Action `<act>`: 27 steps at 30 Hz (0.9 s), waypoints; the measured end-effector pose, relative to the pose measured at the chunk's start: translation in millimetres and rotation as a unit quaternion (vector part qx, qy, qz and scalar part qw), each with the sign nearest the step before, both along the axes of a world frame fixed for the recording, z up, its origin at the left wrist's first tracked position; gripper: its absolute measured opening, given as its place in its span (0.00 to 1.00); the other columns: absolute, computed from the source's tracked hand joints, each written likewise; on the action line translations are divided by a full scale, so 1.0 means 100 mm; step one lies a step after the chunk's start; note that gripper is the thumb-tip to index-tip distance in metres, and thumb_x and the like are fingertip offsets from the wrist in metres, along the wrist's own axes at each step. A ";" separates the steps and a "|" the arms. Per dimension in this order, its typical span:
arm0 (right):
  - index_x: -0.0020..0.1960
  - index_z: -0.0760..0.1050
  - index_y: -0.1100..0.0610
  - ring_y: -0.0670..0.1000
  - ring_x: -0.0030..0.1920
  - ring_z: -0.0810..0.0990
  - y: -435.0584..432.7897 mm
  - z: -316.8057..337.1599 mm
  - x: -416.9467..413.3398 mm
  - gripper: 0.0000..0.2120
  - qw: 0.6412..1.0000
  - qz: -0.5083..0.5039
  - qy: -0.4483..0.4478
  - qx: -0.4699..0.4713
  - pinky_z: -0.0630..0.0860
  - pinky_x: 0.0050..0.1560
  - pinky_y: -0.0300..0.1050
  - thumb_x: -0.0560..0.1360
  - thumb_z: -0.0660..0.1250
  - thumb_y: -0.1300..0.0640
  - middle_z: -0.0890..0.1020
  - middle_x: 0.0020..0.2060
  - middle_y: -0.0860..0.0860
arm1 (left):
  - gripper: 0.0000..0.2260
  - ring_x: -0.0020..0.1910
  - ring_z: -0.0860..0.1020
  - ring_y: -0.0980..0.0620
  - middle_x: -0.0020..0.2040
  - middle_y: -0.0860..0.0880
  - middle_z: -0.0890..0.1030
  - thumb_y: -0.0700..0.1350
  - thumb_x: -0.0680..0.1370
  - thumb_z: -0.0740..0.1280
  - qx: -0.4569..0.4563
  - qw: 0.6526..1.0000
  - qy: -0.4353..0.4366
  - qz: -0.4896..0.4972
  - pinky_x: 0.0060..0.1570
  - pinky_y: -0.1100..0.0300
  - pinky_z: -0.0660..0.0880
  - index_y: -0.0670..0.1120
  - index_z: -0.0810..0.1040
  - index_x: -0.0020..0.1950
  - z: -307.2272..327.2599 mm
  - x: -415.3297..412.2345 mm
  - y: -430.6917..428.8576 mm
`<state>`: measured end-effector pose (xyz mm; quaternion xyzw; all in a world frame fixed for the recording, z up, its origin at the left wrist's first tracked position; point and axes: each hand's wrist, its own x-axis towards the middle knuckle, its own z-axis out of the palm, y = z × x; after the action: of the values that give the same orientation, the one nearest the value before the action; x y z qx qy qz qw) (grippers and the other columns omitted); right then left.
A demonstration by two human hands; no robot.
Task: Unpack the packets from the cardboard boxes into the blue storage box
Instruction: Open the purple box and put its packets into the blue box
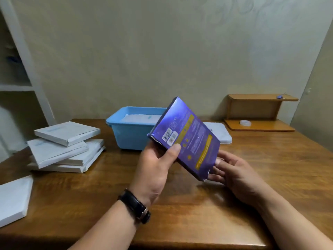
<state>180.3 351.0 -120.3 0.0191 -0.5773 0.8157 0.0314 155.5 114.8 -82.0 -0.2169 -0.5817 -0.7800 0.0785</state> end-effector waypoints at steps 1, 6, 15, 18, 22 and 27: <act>0.71 0.79 0.59 0.53 0.45 0.88 0.01 -0.02 -0.01 0.30 1.000 0.006 0.006 0.000 0.87 0.44 0.45 0.71 0.81 0.56 0.88 0.56 0.60 | 0.16 0.65 0.83 0.50 0.64 0.48 0.86 0.40 0.81 0.71 -0.022 1.000 0.019 0.007 0.66 0.55 0.77 0.43 0.80 0.69 0.01 0.02 0.03; 0.69 0.79 0.57 0.57 0.50 0.87 -0.02 -0.05 0.01 0.18 0.999 -0.021 0.008 0.047 0.85 0.48 0.48 0.80 0.70 0.63 0.86 0.59 0.66 | 0.13 0.60 0.85 0.53 0.60 0.51 0.87 0.36 0.81 0.71 -0.088 0.992 0.085 0.034 0.61 0.61 0.79 0.46 0.82 0.66 0.06 0.15 0.03; 0.64 0.83 0.59 0.61 0.47 0.88 -0.16 0.74 0.48 0.14 0.995 -0.054 0.079 0.030 0.86 0.42 0.50 0.85 0.65 0.53 0.86 0.54 0.68 | 0.30 0.70 0.76 0.49 0.74 0.55 0.78 0.34 0.76 0.73 -0.359 0.801 0.437 0.193 0.67 0.45 0.74 0.51 0.75 0.77 0.13 0.16 -0.30; 0.68 0.80 0.59 0.59 0.48 0.87 -0.30 0.77 0.55 0.22 0.997 0.011 0.079 -0.010 0.86 0.44 0.50 0.79 0.63 0.50 0.87 0.58 0.66 | 0.29 0.66 0.78 0.43 0.74 0.52 0.78 0.35 0.77 0.74 -0.383 0.745 0.477 0.266 0.65 0.41 0.74 0.52 0.75 0.76 0.08 0.16 -0.30; 0.77 0.73 0.56 0.63 0.57 0.86 -0.41 0.65 0.56 0.29 0.997 0.012 0.073 -0.015 0.87 0.49 0.51 0.76 0.68 0.58 0.85 0.65 0.64 | 0.27 0.64 0.78 0.42 0.74 0.51 0.78 0.36 0.77 0.73 -0.401 0.711 0.488 0.309 0.64 0.43 0.71 0.53 0.78 0.75 0.01 0.19 -0.26; 0.85 0.55 0.40 0.64 0.65 0.85 -0.65 0.47 0.62 0.49 0.996 0.036 0.081 -0.033 0.86 0.58 0.58 0.76 0.73 0.72 0.84 0.68 0.59 | 0.26 0.65 0.76 0.44 0.75 0.52 0.77 0.38 0.79 0.72 -0.424 0.689 0.490 0.326 0.65 0.46 0.68 0.54 0.77 0.76 -0.08 0.20 -0.24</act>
<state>242.5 285.8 -73.5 0.1049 -0.5447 0.8306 0.0488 175.9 91.0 -90.2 -0.3747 -0.7635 -0.1589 0.5014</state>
